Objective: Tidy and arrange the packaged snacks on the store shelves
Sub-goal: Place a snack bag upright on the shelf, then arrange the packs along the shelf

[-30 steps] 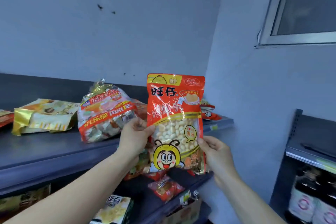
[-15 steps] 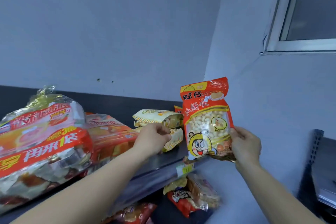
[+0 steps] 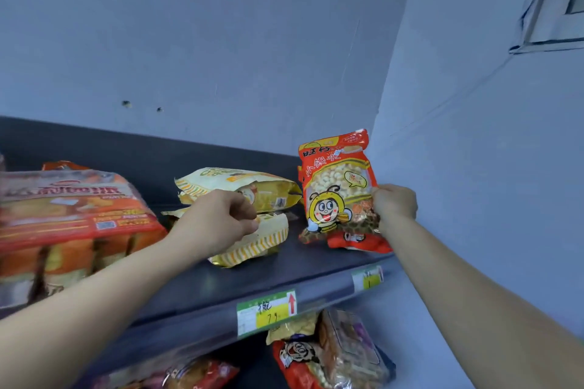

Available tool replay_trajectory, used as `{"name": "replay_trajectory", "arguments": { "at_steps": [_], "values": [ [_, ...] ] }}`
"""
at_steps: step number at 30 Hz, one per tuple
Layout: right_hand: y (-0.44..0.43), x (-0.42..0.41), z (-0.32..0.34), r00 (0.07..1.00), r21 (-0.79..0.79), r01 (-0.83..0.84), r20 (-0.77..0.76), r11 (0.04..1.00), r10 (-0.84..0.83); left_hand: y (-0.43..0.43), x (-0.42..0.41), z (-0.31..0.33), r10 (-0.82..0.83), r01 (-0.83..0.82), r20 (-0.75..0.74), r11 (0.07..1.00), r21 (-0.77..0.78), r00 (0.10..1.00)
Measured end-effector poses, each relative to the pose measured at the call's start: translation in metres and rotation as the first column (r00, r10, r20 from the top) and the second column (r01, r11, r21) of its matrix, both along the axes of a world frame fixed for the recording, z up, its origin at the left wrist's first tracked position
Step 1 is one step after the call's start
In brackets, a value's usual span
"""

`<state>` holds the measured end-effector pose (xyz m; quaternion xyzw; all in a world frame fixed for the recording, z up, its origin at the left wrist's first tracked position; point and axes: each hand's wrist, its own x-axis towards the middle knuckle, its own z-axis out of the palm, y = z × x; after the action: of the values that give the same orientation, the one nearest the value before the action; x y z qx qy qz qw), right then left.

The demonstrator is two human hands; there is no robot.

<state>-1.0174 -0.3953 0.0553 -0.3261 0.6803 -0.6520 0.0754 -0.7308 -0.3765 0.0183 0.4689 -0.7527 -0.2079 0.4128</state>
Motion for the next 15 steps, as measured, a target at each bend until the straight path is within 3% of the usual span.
{"name": "replay_trajectory", "arguments": {
  "at_steps": [7,15],
  "values": [
    [-0.066,-0.015,0.007,0.995,0.163,-0.091,-0.014,0.982,0.095,0.013,-0.017,-0.002,0.235,-0.217,0.225,0.971,-0.101,0.946],
    [-0.088,-0.016,-0.009,0.984,0.228,-0.142,-0.075,0.963,0.163,0.042,-0.017,-0.017,0.337,-0.277,0.400,0.940,-0.201,0.852]
  ]
}}
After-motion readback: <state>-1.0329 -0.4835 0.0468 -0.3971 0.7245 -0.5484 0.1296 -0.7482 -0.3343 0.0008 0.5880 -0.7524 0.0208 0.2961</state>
